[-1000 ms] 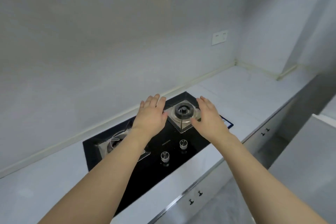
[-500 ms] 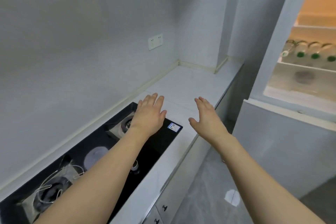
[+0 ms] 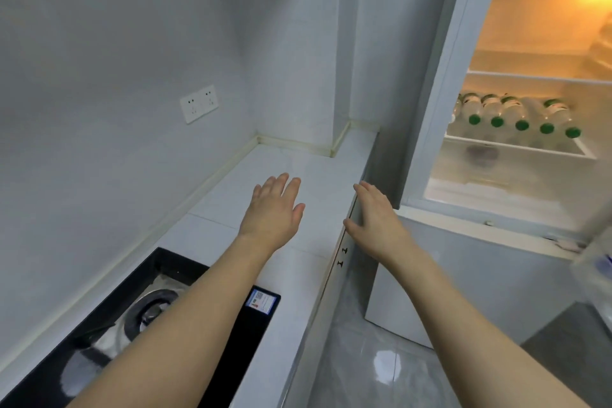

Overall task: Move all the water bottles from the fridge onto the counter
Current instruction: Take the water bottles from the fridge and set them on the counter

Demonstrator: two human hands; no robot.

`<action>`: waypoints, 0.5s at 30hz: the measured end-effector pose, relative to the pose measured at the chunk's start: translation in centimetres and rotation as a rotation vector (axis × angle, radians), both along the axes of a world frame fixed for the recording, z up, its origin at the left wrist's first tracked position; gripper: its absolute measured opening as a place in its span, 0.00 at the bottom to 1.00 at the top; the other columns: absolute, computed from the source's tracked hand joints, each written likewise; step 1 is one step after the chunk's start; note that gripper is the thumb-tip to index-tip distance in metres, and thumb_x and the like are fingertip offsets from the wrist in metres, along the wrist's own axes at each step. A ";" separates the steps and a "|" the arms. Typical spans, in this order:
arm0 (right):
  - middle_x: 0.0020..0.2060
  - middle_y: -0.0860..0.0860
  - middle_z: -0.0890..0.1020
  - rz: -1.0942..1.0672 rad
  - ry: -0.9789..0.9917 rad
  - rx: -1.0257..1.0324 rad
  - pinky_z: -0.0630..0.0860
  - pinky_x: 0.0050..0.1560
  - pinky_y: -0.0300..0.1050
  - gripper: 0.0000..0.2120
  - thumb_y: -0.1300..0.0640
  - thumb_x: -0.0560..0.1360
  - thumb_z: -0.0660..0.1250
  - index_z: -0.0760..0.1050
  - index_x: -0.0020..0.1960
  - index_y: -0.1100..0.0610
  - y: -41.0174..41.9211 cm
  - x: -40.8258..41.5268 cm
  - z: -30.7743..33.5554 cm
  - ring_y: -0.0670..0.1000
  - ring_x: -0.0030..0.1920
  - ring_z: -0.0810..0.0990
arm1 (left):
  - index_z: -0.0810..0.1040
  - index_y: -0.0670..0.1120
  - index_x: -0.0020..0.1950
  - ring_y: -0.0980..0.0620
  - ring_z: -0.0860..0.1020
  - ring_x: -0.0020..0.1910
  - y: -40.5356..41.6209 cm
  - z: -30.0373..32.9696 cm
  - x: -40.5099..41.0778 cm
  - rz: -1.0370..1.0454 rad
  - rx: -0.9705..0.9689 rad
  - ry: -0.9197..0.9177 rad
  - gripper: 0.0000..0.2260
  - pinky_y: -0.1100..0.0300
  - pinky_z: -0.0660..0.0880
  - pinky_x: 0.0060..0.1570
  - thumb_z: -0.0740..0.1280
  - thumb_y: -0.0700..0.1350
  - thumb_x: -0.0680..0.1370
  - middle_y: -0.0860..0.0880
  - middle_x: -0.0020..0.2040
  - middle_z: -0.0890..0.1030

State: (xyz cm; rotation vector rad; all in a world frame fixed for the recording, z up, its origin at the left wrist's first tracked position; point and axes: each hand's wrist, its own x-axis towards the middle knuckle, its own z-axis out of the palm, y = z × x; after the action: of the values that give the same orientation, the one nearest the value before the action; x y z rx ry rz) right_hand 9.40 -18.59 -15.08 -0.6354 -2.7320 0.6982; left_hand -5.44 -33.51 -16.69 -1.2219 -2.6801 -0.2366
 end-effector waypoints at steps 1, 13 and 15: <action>0.78 0.53 0.53 -0.007 0.000 0.006 0.47 0.77 0.47 0.34 0.54 0.79 0.64 0.52 0.79 0.57 0.7 -0.8 0.2 0.52 0.78 0.49 | 0.56 0.47 0.78 0.43 0.55 0.77 0.8 0.2 -0.9 -0.010 0.003 -0.001 0.24 0.45 0.52 0.75 0.53 0.52 0.83 0.44 0.78 0.57; 0.78 0.53 0.54 -0.143 0.009 -0.001 0.49 0.77 0.48 0.33 0.54 0.79 0.64 0.52 0.79 0.57 8.8 -3.5 0.4 0.53 0.78 0.50 | 0.56 0.47 0.78 0.43 0.55 0.77 10.5 0.2 -5.8 -0.145 -0.011 -0.015 0.24 0.46 0.52 0.75 0.53 0.52 0.83 0.44 0.78 0.57; 0.78 0.53 0.54 -0.154 0.007 0.003 0.49 0.76 0.46 0.33 0.54 0.79 0.64 0.52 0.79 0.57 10.0 -3.4 0.1 0.52 0.78 0.51 | 0.55 0.47 0.78 0.43 0.55 0.77 11.9 0.0 -5.7 -0.159 -0.015 -0.027 0.24 0.46 0.52 0.75 0.53 0.52 0.84 0.44 0.78 0.56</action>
State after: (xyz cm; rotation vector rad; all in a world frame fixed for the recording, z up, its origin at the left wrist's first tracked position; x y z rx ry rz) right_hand 5.99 -8.56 -14.98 -0.8305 -2.6424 0.6574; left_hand -11.12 -21.59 -16.65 -1.4480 -2.6134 -0.2576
